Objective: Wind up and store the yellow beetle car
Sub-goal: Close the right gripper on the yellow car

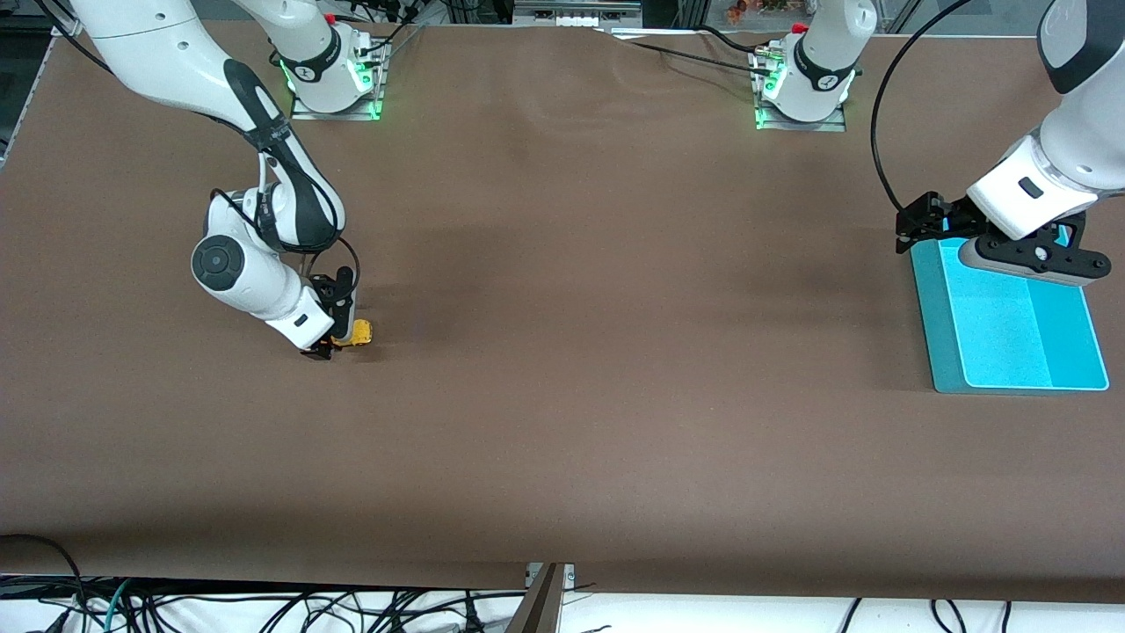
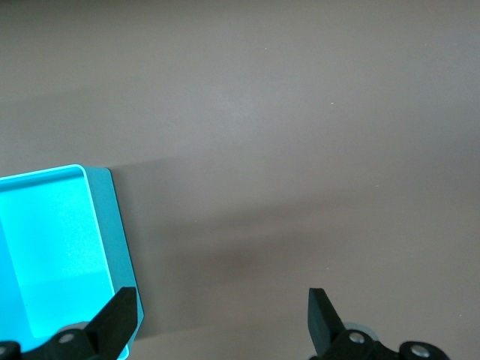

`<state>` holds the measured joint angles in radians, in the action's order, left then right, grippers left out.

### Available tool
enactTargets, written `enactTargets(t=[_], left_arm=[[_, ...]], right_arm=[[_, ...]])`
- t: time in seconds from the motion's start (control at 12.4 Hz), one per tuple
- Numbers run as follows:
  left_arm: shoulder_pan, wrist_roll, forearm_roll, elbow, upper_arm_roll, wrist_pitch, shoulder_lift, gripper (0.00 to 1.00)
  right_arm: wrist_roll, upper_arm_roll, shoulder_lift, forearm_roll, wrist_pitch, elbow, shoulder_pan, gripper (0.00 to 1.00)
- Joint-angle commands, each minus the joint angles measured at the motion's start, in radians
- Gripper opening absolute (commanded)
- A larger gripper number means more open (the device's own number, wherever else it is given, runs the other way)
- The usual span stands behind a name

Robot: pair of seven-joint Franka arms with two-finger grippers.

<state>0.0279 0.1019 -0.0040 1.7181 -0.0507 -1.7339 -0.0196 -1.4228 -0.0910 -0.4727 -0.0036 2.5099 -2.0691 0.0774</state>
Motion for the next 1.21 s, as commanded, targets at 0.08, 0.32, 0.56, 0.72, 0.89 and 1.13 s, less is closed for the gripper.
enactTargets(t=[0.08, 0.32, 0.56, 0.72, 0.89, 1.13], left_arm=[[0.000, -0.007, 0.036, -0.028, -0.004, 0.022, -0.010, 1.00], [0.000, -0.007, 0.036, -0.028, -0.004, 0.022, -0.010, 1.00], [0.000, -0.007, 0.036, -0.028, -0.004, 0.022, -0.010, 1.00], [-0.002, -0.007, 0.036, -0.028, -0.003, 0.022, -0.010, 1.00], [-0.002, -0.005, 0.036, -0.028, -0.003, 0.022, -0.010, 1.00], [0.000, -0.007, 0.036, -0.028, -0.003, 0.022, -0.010, 1.00]], right_arm=[[-0.059, -0.006, 0.028, 0.016, 0.014, -0.020, -0.008, 0.43], [-0.062, -0.007, 0.029, 0.013, 0.015, -0.020, -0.007, 0.18], [-0.117, -0.007, 0.031, 0.011, 0.015, -0.014, -0.007, 0.09], [-0.156, -0.006, 0.025, 0.013, 0.032, -0.014, -0.008, 0.09], [-0.162, -0.006, 0.008, 0.019, 0.058, -0.016, -0.010, 0.09], [-0.150, -0.001, -0.029, 0.019, 0.093, -0.016, -0.065, 0.09]])
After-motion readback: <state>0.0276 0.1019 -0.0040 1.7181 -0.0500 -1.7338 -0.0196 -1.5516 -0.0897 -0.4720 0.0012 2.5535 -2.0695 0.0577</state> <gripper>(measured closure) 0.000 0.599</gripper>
